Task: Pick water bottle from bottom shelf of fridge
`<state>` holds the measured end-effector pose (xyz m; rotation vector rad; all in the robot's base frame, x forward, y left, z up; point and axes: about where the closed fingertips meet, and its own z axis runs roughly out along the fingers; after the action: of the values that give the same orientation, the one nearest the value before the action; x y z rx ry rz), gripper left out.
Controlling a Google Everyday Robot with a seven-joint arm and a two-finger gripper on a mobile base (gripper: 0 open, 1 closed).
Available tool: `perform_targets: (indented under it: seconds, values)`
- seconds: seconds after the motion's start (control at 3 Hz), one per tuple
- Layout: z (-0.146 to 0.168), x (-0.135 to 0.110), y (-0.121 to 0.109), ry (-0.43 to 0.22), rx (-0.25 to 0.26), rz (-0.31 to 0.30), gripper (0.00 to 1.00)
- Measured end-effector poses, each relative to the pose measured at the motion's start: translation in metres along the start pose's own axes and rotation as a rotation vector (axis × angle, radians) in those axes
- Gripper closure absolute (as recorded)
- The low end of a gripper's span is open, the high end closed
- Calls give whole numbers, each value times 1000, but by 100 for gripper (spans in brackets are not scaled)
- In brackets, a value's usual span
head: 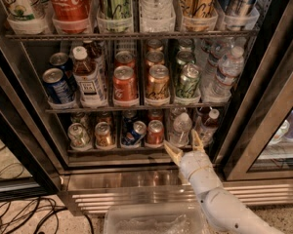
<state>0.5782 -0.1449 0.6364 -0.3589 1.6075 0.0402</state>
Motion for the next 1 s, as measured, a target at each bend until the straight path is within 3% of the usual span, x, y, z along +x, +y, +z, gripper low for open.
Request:
perform_targets:
  seconds: [1.0]
  values:
    - [13, 2, -10, -20, 53, -30, 29]
